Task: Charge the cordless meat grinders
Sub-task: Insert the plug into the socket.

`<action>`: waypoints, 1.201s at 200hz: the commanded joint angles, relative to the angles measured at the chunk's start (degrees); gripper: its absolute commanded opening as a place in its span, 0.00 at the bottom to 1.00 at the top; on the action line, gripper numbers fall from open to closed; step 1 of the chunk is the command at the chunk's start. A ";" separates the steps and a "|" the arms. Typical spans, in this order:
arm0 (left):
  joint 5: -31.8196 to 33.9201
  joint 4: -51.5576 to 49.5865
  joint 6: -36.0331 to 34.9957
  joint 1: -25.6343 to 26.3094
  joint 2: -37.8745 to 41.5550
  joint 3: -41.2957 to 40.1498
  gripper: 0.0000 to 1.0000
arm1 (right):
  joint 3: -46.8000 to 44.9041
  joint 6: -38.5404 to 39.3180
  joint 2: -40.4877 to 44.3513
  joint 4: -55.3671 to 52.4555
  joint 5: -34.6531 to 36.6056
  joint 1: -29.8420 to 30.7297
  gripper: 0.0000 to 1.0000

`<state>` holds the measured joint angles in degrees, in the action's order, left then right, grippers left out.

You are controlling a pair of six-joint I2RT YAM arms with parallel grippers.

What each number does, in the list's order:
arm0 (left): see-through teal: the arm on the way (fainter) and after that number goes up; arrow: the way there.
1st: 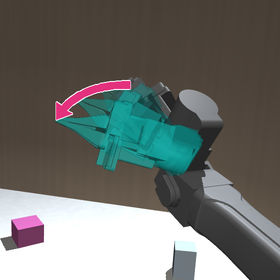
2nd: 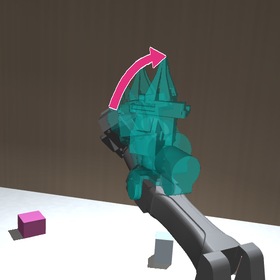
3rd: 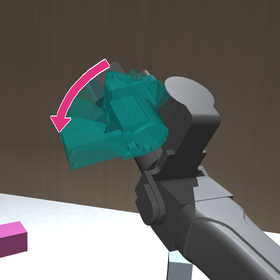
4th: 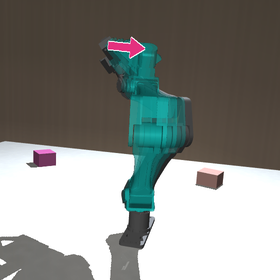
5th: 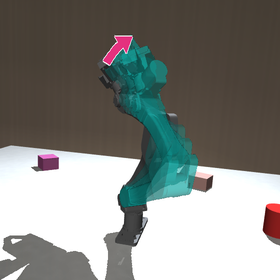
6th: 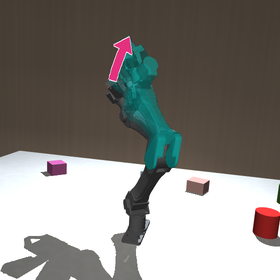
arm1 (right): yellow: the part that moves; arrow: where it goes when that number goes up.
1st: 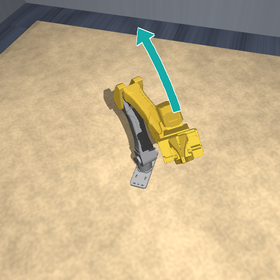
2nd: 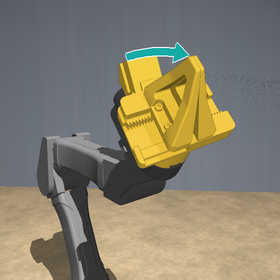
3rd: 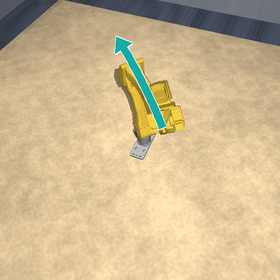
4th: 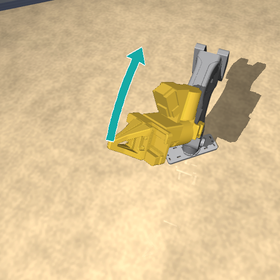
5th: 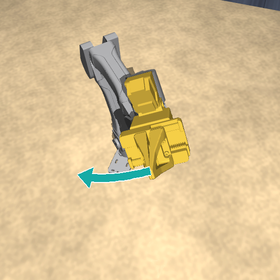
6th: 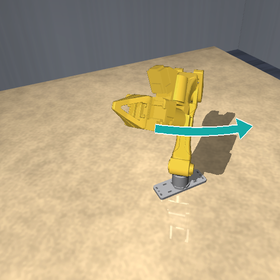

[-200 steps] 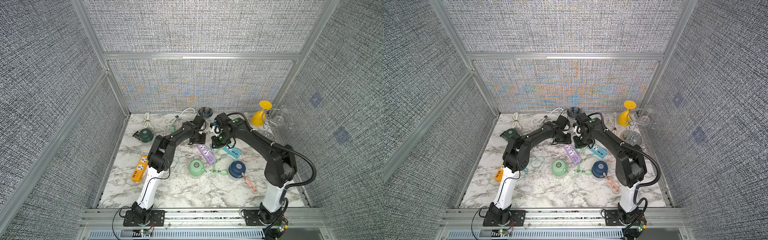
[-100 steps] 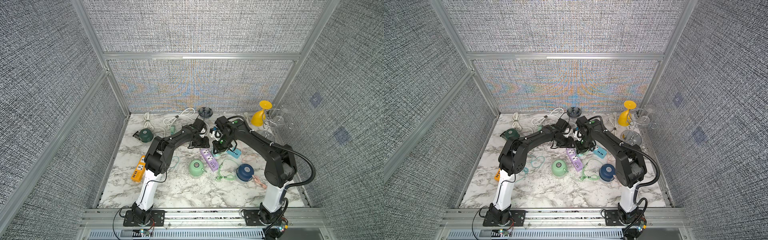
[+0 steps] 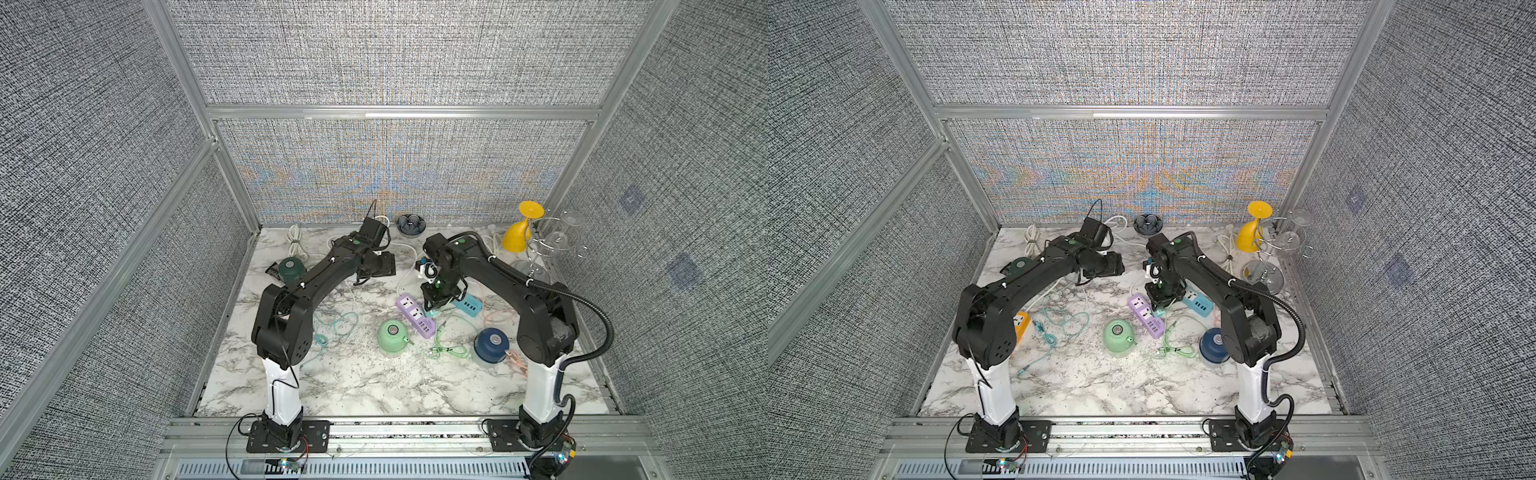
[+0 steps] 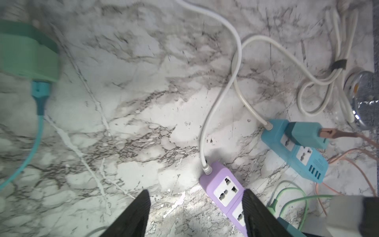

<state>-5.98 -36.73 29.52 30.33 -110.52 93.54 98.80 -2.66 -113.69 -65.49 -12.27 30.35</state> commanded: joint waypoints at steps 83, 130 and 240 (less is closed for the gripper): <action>-1.06 5.85 2.12 0.08 4.76 -14.18 0.66 | 8.92 3.87 -6.71 -6.67 3.37 1.85 0.00; -1.40 6.90 2.30 0.08 6.27 -16.95 0.66 | 10.70 4.15 -8.10 -8.76 5.25 3.09 0.00; -1.62 7.68 2.30 0.08 7.34 -18.92 0.65 | 14.72 5.47 -11.50 -10.57 6.65 3.49 0.00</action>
<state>-7.46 -30.00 31.77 30.46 -103.57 74.87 112.57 2.00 -124.70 -74.65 -5.91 33.71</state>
